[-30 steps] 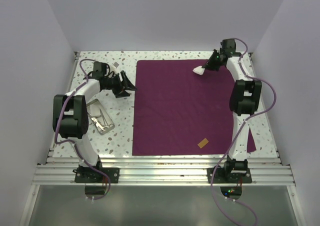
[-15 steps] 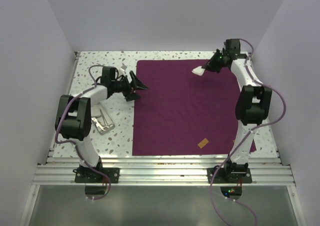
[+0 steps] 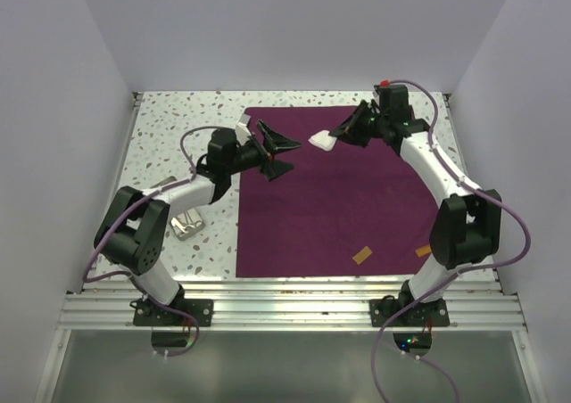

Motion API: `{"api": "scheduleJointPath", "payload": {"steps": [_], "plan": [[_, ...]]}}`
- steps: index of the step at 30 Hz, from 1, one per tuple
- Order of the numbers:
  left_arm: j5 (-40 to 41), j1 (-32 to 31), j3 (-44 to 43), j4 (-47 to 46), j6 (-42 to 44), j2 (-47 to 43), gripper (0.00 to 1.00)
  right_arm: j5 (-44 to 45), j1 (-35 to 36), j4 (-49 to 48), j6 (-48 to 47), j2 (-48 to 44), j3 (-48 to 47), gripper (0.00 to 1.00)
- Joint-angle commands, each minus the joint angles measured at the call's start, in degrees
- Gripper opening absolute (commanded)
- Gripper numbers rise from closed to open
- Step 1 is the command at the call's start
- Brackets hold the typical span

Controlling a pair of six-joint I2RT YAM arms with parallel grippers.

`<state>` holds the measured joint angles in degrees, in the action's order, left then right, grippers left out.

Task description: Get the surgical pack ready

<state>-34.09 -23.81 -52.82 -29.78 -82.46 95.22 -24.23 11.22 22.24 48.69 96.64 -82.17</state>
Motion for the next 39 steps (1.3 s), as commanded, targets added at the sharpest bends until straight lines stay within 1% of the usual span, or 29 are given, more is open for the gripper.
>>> {"api": "scheduleJointPath", "payload": {"steps": [1, 6, 8, 11, 13, 21, 27, 30, 31, 33, 34, 36, 37, 38, 39], "plan": [[7.96, -3.42, -0.27, -6.69, -6.3, -2.41, 1.0, -0.91, 0.55, -2.2, 3.26, -4.87, 1.31, 0.0], [11.05, -6.42, 1.75, -11.96, -11.14, -1.27, 0.99, -1.87, 1.25, -2.9, 5.01, -6.9, 3.59, 0.0], [12.02, -7.39, 0.62, -10.57, -11.76, -0.3, 0.99, -2.14, 1.52, -2.9, 5.19, -7.51, 4.12, 0.0], [13.6, -8.27, 0.87, -13.71, -14.13, 1.02, 0.97, -2.75, 1.61, -3.52, 6.07, -8.13, 4.91, 0.0], [13.96, -8.35, -0.17, -13.9, -15.02, 2.33, 0.96, -3.19, 1.78, -4.04, 6.86, -8.4, 5.18, 0.0], [14.14, -8.44, -3.69, -15.48, -17.03, 6.55, 0.89, -3.72, 3.1, -5.01, 8.35, -9.45, 6.76, 0.0], [14.22, -8.62, -4.05, -17.77, -18.62, 7.87, 0.81, -3.54, 3.8, -5.36, 8.53, -9.45, 7.55, 0.0], [13.7, -8.62, -4.49, -18.82, -19.14, 8.66, 0.69, -3.11, 4.16, -5.45, 8.53, -9.45, 7.73, 0.0], [13.26, -8.62, -4.49, -19.95, -19.41, 8.84, 0.6, -3.02, 4.16, -5.28, 8.36, -9.37, 7.9, 0.0], [13.08, -8.44, -3.88, -20.05, -19.5, 8.58, 0.51, -3.02, 4.07, -5.19, 8.18, -9.36, 8.17, 0.0], [13.08, -8.44, -3.52, -20.05, -19.41, 8.32, 0.41, -3.1, 4.24, -5.28, 8.09, -9.28, 8.34, 0.0], [12.29, -8.09, -2.39, -20.32, -18.8, 7.88, 0.25, -3.37, 4.42, -4.93, 7.48, -9.19, 8.34, 0.0], [11.77, -7.83, -2.03, -20.06, -18.19, 7.7, 0.07, -4.07, 4.6, -4.14, 7.21, -8.75, 8.08, 0.0], [10.28, -7.04, -1.5, -19.71, -16.53, 6.92, 0.0, -4.25, 4.77, -3.0, 6.6, -8.4, 7.56, 0.03], [9.75, -6.51, 0.15, -18.92, -15.38, 5.95, 0.0, -4.34, 4.77, -1.6, 4.33, -7.96, 6.86, 0.1]]}}
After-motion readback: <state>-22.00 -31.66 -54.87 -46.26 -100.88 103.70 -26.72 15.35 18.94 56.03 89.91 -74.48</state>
